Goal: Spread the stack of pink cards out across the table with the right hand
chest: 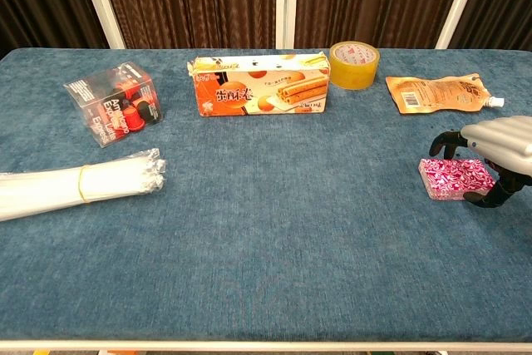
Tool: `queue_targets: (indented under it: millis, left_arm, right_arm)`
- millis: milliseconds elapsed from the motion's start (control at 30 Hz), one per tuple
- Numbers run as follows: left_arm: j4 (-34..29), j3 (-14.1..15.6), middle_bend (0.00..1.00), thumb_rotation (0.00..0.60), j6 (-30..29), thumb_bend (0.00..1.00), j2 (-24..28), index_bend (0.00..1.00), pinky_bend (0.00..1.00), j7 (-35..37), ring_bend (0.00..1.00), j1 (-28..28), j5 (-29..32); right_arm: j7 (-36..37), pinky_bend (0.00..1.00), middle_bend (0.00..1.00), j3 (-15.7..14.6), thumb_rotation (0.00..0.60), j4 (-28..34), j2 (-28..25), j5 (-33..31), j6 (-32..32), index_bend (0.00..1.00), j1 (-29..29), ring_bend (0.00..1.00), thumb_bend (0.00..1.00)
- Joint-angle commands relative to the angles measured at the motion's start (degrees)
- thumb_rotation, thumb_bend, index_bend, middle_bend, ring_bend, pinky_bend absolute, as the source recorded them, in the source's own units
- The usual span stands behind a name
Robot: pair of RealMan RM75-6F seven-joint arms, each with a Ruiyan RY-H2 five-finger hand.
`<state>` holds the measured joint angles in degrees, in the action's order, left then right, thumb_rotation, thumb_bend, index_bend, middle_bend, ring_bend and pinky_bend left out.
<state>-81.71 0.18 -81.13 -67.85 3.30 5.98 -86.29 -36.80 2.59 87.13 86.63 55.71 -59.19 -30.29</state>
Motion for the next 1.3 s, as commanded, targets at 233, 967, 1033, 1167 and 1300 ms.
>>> queue_targets:
  millis: [233,967,1033,1167,1300]
  left_arm:
    - [-0.1,0.1,0.05,0.600,0.1,0.00,0.0,0.06,0.15,-0.1,0.00,0.0,0.0]
    - [0.2,0.4,0.05,0.600,1.1,0.00,0.0,0.07,0.15,0.6,0.00,0.0,0.3]
    - [0.3,0.5,0.05,0.600,1.1,0.00,-0.1,0.07,0.15,0.7,0.00,0.0,0.3]
    - [0.5,0.5,0.05,0.600,1.2,0.00,-0.2,0.07,0.15,0.8,0.00,0.0,0.4]
    - [0.6,0.4,0.05,0.600,1.2,0.00,-0.2,0.07,0.15,1.0,0.00,0.0,0.4]
  right_arm:
    - [-0.1,0.96,0.28,0.1,0.600,-0.4,0.6,-0.1,-0.8,0.23,-0.1,0.89,0.26]
    - [-0.9,0.96,0.31,-0.2,0.600,-0.9,1.4,-0.9,-1.2,0.27,-0.2,0.89,0.27]
    - [-0.9,0.96,0.32,-0.2,0.600,-0.9,1.4,-0.9,-1.3,0.28,-0.2,0.89,0.28]
    - [-0.9,0.96,0.34,-0.2,0.600,-1.2,1.7,-0.7,-1.7,0.31,-0.1,0.89,0.28]
    - [-0.5,0.96,0.36,-0.1,0.600,-1.4,1.9,-0.3,-2.1,0.34,0.0,0.89,0.29]
